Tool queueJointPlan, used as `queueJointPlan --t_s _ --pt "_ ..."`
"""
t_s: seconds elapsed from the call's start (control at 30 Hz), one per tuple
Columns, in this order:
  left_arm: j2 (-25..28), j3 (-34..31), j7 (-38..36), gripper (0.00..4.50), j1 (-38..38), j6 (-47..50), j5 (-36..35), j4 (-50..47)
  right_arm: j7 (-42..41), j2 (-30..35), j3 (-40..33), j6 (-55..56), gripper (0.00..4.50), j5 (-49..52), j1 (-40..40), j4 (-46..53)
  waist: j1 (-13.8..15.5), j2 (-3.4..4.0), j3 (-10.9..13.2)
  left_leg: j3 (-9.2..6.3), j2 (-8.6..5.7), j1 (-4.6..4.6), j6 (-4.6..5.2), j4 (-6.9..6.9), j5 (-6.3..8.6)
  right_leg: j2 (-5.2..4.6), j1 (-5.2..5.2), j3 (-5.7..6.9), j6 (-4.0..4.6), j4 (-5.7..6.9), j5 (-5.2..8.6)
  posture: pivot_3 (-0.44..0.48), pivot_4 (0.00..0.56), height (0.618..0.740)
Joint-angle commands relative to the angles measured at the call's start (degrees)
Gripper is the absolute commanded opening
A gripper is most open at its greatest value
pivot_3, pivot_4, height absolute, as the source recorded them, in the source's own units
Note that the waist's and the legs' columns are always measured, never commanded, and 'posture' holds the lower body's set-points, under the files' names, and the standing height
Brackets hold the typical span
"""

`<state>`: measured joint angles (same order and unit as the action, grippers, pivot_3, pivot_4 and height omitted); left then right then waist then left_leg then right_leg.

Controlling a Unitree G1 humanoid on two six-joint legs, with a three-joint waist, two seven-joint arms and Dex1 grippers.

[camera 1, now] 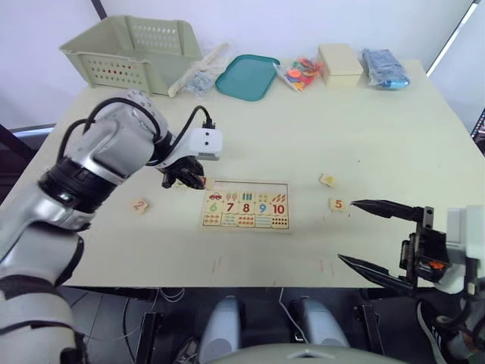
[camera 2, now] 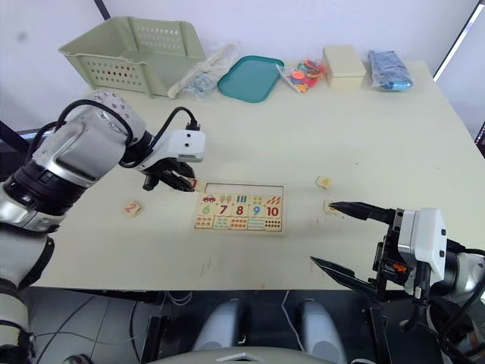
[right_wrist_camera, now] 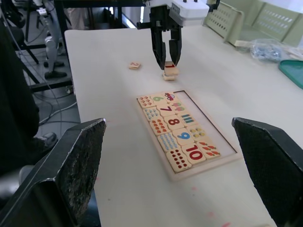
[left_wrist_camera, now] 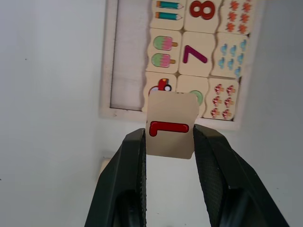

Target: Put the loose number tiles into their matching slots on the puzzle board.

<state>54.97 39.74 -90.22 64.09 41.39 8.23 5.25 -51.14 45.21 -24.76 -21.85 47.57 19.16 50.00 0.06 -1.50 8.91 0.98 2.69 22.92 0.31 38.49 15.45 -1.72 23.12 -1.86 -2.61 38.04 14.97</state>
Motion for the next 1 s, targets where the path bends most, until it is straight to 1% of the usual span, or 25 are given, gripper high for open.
queueJointPlan --t_s 0.03,0.23,0.5,0.73,1.0 --pt "-2.4 -0.2 1.2 0.96 2.3 -1.4 3.5 4.2 1.0 -0.3 -2.0 1.2 4.5 1.0 -0.1 2.0 0.1 0.0 0.0 0.0 0.0 0.0 0.0 0.0 0.0 0.0 0.0 0.0 0.0 0.0 0.0 0.0 0.15 0.74" --pt "-5.9 -0.8 2.1 0.96 2.3 -3.2 6.2 9.2 2.0 -2.0 -3.0 1.9 4.5 1.0 2.6 3.3 0.3 0.0 0.0 0.0 -0.01 0.01 0.0 0.01 0.0 -0.01 0.0 0.0 0.0 -0.01 0.0 0.0 0.15 0.74" --pt "-9.0 -1.4 3.6 0.96 1.2 -4.8 8.0 12.6 1.8 -4.9 -2.2 4.6 4.5 -2.1 8.0 4.6 0.6 0.0 0.0 0.0 -0.01 0.02 0.0 0.02 0.0 -0.02 0.0 0.0 0.0 0.0 0.0 0.0 0.15 0.74" --pt "-11.1 -1.9 4.9 0.96 1.0 -7.2 8.7 15.6 2.7 -5.9 -0.2 5.8 4.5 -4.3 9.1 5.4 0.6 0.0 0.0 -0.01 -0.01 0.02 0.0 0.02 0.0 -0.02 0.0 0.0 0.0 0.0 0.0 0.0 0.15 0.74" --pt "-12.5 -2.3 4.6 0.96 0.8 -9.3 9.4 17.0 3.5 -6.1 0.9 6.1 4.5 -5.5 9.4 5.5 0.6 0.0 0.0 -0.01 -0.01 0.02 0.0 0.02 0.0 -0.01 0.0 0.0 0.0 0.0 0.0 0.0 0.15 0.74"
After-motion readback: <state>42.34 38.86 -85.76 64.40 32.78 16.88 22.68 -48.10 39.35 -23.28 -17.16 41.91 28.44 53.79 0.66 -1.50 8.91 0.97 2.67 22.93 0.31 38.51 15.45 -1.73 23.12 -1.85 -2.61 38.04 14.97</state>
